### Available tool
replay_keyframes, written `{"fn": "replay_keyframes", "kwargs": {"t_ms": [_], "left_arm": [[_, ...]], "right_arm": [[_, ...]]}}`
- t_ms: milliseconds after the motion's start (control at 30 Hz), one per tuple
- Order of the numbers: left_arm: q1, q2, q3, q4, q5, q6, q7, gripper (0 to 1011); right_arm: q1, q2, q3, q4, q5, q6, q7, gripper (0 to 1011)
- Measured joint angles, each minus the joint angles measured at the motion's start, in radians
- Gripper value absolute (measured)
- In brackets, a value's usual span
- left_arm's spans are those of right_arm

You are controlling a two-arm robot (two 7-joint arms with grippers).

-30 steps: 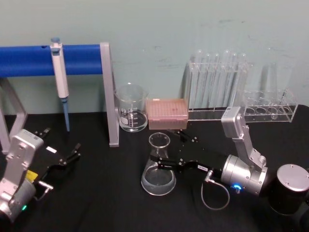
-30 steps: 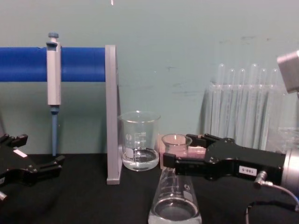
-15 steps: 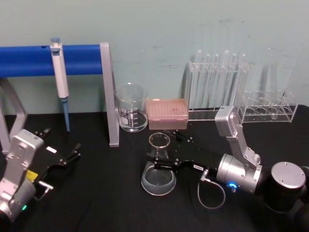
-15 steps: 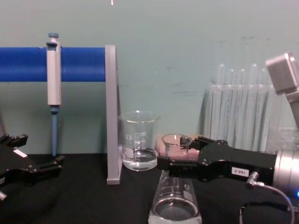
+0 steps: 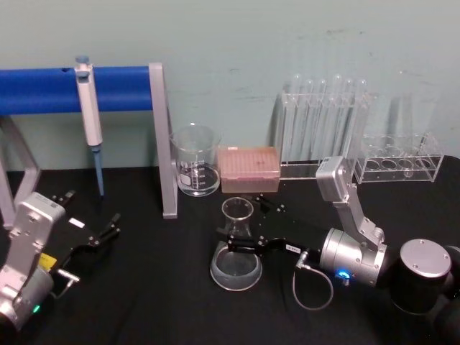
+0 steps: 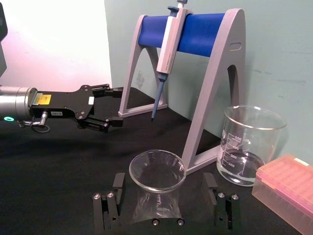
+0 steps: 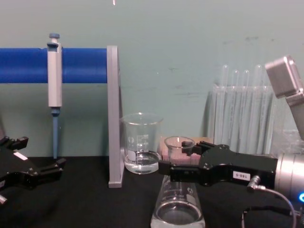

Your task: Grasp the erlenmeyer flask with one hand, shake it three times, then place it back.

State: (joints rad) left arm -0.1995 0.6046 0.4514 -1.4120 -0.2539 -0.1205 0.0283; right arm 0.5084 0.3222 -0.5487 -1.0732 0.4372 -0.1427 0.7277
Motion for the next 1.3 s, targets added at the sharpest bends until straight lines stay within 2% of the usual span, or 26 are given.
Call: {"fn": "replay_keyframes", "kwargs": {"t_ms": [600,800,1000,1033,1100,1300], "left_arm": [[0.000,0.000,0.000,0.000,0.000,0.000,0.000,1001],[0.000,0.000,0.000,0.000,0.000,0.000,0.000,1001],[0.000,0.000,0.000,0.000,0.000,0.000,0.000,1001],[0.000,0.000,0.000,0.000,0.000,0.000,0.000,1001],[0.000,0.000,0.000,0.000,0.000,0.000,0.000,1001],[0.000,0.000,0.000,0.000,0.000,0.000,0.000,1001]], "right_arm": [[-0.002,0.002,0.001,-0.003,0.000,0.000,-0.001,991],[-0.002,0.002,0.001,-0.003,0.000,-0.001,-0.001,869],[-0.002,0.002,0.001,-0.003,0.000,-0.001,-0.001,683],[-0.002,0.002,0.001,-0.003,0.000,-0.001,-0.001,683],[-0.002,0.002,0.001,-0.004,0.000,-0.001,-0.001,572],[-0.002,0.002,0.001,-0.003,0.000,-0.001,-0.001,450]]}}
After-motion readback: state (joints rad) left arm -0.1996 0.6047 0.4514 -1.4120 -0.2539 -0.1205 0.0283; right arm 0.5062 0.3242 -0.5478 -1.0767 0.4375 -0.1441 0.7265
